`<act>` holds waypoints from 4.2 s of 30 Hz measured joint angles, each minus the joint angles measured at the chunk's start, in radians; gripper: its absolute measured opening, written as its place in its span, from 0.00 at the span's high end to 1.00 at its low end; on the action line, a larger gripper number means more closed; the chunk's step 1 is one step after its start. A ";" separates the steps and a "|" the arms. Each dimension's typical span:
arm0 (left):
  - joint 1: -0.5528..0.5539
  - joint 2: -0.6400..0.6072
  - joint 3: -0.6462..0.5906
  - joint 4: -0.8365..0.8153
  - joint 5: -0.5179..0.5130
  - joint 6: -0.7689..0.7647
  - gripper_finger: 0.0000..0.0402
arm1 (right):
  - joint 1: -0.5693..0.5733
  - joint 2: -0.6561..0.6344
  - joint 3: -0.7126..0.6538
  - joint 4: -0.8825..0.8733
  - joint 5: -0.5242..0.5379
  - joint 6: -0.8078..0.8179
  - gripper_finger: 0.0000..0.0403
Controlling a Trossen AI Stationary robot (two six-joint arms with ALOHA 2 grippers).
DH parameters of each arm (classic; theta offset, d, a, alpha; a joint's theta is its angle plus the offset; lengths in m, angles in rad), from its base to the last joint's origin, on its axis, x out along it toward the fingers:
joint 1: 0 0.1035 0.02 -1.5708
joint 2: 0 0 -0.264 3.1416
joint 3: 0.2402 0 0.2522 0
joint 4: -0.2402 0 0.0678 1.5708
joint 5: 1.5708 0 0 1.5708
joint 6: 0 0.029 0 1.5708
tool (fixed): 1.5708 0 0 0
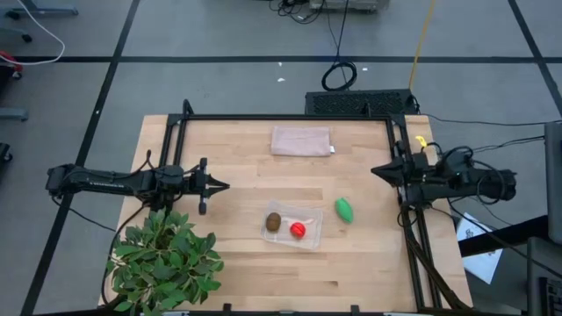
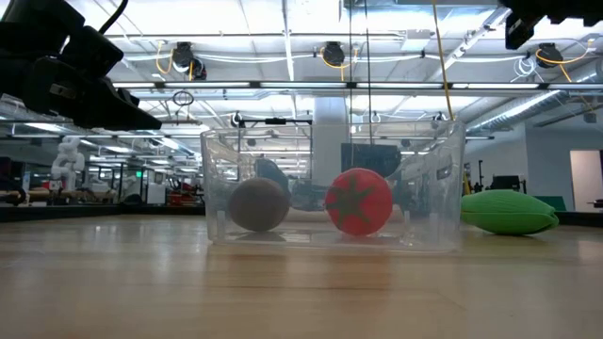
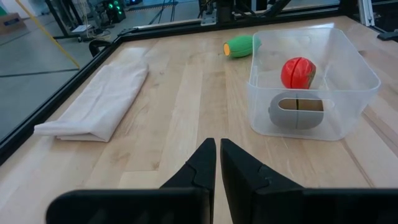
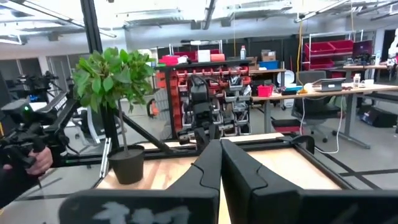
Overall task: Pick and placing Produce into tupperware
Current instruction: Put the green corn into the transparent bin
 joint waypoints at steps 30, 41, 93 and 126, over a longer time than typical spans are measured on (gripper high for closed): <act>0.000 0.000 0.000 0.000 0.000 0.000 0.93 | 0.000 -0.002 -0.166 0.085 -0.040 0.052 1.00; 0.000 0.000 0.000 0.000 0.000 -0.009 0.93 | 0.000 -0.004 -0.241 0.143 -0.062 0.067 1.00; 0.000 0.000 0.000 0.000 0.000 -0.005 0.93 | 0.000 0.028 -0.256 0.176 -0.111 0.085 0.81; 0.000 0.000 0.000 0.000 0.000 -0.007 0.93 | 0.000 0.335 -0.100 0.123 -0.052 0.195 0.34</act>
